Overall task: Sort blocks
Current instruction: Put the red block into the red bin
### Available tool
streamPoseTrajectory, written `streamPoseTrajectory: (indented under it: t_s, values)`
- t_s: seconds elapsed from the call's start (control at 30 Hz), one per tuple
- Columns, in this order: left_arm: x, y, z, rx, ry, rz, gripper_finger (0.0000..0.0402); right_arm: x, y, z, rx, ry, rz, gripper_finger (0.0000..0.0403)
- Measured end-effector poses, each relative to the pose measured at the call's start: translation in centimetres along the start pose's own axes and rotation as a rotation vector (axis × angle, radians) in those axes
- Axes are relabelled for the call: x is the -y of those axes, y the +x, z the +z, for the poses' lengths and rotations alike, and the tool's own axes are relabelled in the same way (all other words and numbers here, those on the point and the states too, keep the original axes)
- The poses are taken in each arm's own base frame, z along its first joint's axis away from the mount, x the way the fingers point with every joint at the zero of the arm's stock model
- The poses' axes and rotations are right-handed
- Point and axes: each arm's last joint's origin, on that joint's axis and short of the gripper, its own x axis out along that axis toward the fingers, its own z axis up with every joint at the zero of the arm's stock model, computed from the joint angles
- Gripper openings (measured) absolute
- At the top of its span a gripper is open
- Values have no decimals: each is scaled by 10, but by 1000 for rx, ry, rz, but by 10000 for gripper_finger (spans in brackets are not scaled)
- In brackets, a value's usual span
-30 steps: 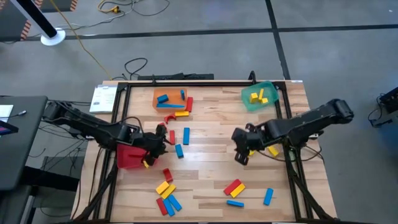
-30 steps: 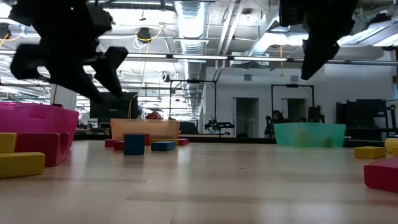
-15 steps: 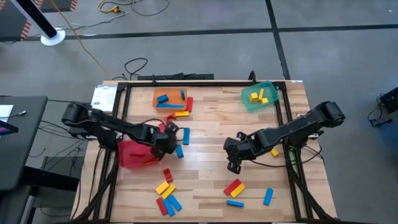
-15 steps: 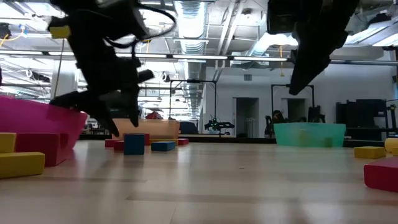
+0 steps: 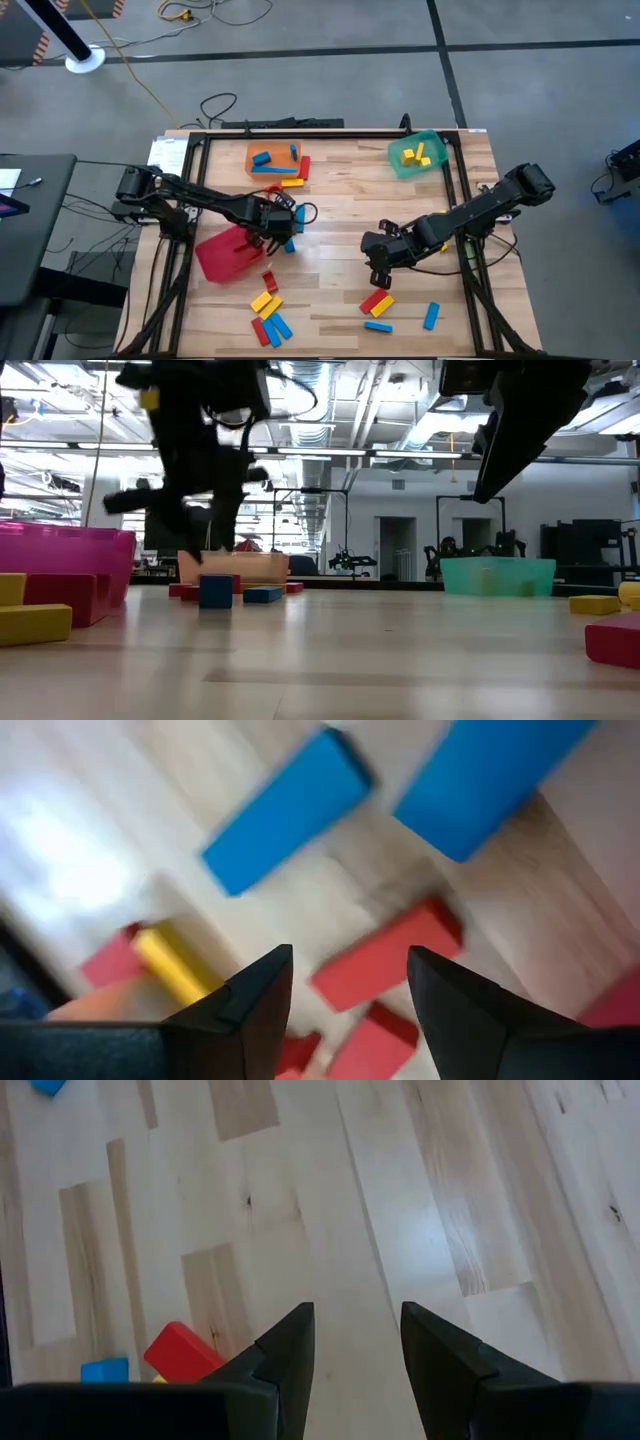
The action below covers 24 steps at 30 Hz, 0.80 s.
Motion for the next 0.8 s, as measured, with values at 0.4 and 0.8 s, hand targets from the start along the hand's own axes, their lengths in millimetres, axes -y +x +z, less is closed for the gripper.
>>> streamPoseTrajectory:
  t_s: [0.4, 0.8]
  values:
    - [-32, -2, -19, -39, -148, 4, 195, -1, 0, 0, 22, -14, -22, 153]
    - [-74, 23, -79, -56, -416, -111, 195, -5, -1, 0, 44, -19, -2, 152]
